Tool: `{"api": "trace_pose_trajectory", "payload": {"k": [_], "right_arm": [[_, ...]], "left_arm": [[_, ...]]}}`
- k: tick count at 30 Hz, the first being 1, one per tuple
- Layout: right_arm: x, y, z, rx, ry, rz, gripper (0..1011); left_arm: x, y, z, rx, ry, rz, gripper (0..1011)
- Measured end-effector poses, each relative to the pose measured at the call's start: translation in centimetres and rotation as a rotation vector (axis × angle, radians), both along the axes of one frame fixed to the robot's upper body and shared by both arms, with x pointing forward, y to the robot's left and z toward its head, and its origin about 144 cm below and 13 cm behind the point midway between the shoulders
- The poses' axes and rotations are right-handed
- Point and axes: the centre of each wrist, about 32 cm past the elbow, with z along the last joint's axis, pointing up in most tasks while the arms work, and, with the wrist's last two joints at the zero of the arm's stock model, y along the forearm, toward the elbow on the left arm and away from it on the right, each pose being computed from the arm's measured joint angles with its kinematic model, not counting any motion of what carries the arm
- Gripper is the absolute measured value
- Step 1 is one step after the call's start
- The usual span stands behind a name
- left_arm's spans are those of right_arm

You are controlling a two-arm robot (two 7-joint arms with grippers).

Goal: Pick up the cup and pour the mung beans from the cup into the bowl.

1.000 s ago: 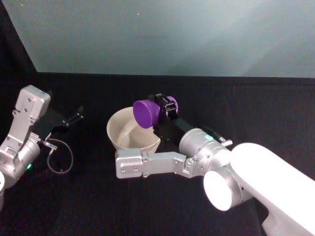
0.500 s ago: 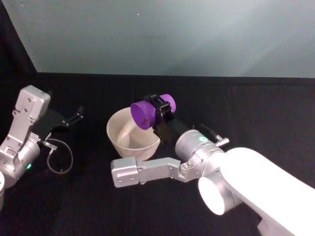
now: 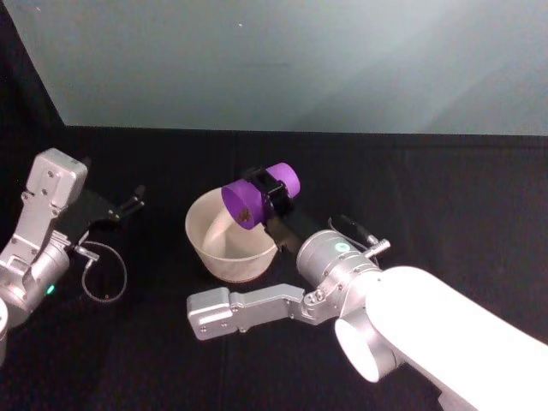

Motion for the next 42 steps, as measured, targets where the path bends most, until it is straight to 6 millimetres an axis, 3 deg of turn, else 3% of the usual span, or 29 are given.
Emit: {"api": "trace_pose_trajectory", "payload": {"k": [42], "right_arm": [[-0.39, 0.29, -0.24, -0.072, -0.043, 0.009, 717]], "left_arm": [[0.00, 0.00, 0.00, 0.000, 0.000, 0.000, 1000]]}}
